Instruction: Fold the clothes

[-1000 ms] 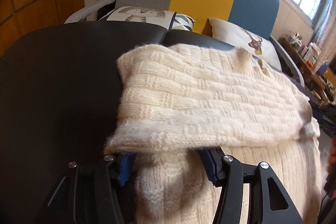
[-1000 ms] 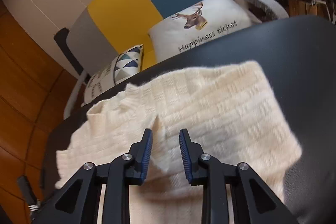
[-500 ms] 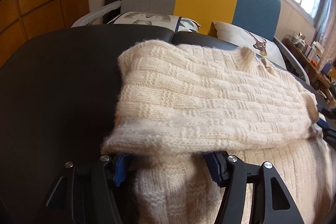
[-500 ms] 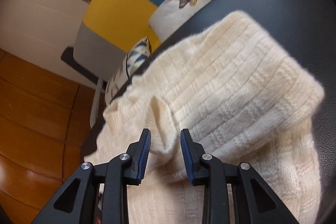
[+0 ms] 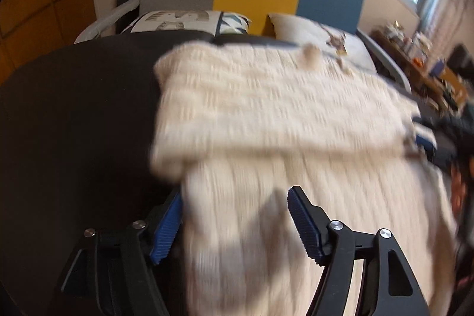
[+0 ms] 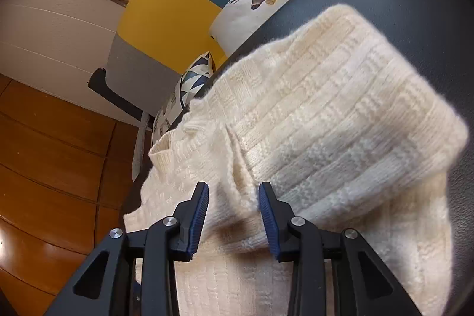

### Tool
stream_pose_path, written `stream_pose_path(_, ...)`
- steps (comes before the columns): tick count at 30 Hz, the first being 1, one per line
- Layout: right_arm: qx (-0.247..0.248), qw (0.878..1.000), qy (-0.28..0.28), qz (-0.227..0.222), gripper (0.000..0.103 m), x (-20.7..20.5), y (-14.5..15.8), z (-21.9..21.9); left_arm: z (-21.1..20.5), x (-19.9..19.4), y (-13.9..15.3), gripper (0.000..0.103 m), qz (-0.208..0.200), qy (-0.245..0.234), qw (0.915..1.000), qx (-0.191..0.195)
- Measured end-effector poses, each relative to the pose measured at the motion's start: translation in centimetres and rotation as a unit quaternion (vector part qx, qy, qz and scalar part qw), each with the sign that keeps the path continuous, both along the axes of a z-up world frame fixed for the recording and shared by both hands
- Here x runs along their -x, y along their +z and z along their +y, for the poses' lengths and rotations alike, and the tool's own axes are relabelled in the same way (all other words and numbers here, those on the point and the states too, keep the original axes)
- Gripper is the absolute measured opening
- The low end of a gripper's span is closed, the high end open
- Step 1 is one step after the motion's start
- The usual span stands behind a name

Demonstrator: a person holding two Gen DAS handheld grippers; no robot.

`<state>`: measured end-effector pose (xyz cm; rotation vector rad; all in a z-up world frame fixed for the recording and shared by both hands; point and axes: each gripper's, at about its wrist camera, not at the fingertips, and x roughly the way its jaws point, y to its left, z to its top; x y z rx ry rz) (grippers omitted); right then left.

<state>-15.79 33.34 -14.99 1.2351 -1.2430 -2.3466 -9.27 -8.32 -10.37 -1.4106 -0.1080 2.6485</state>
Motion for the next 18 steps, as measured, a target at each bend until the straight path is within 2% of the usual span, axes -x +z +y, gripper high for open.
stream_pose_path(4,-0.02,1.0,0.003,0.005,0.035,0.5,0.1,-1.1,-1.7,-2.7,0.6,0.071,0.032,0.03,0.9985,-0.032)
stream_pose_path(8,-0.078,0.997,0.026,0.005,0.006,1.4,1.1,-2.3,-3.3,-2.1,2.7,0.071,0.092,0.098,0.9887,-0.067)
stream_pose_path(11,-0.145,0.988,0.037,0.043,0.006,1.4,4.2,-3.6,-2.3,0.7,3.4,0.071,0.11,0.116,0.9853,-0.06)
stream_pose_path(12,-0.18,0.981,0.035,0.061,0.006,1.2,5.5,-4.0,-1.9,1.6,3.5,0.071,0.115,0.121,0.9845,-0.054)
stream_pose_path(13,-0.212,0.974,0.035,0.069,0.006,1.2,6.3,-4.4,-0.9,2.7,3.2,0.071,0.116,0.118,0.9859,-0.024)
stream_pose_path(14,-0.223,0.972,0.036,0.061,0.006,1.5,6.0,-4.4,-0.1,3.8,2.9,0.071,0.116,0.115,0.9865,0.005)
stream_pose_path(16,-0.245,0.968,0.037,0.046,0.006,2.0,5.5,-4.4,0.9,5.4,1.3,0.071,0.087,0.117,0.9876,0.059)
stream_pose_path(18,-0.266,0.963,0.039,0.03,0.006,2.4,4.9,-4.3,0.4,6.3,-0.1,0.072,0.06,0.128,0.9874,0.072)
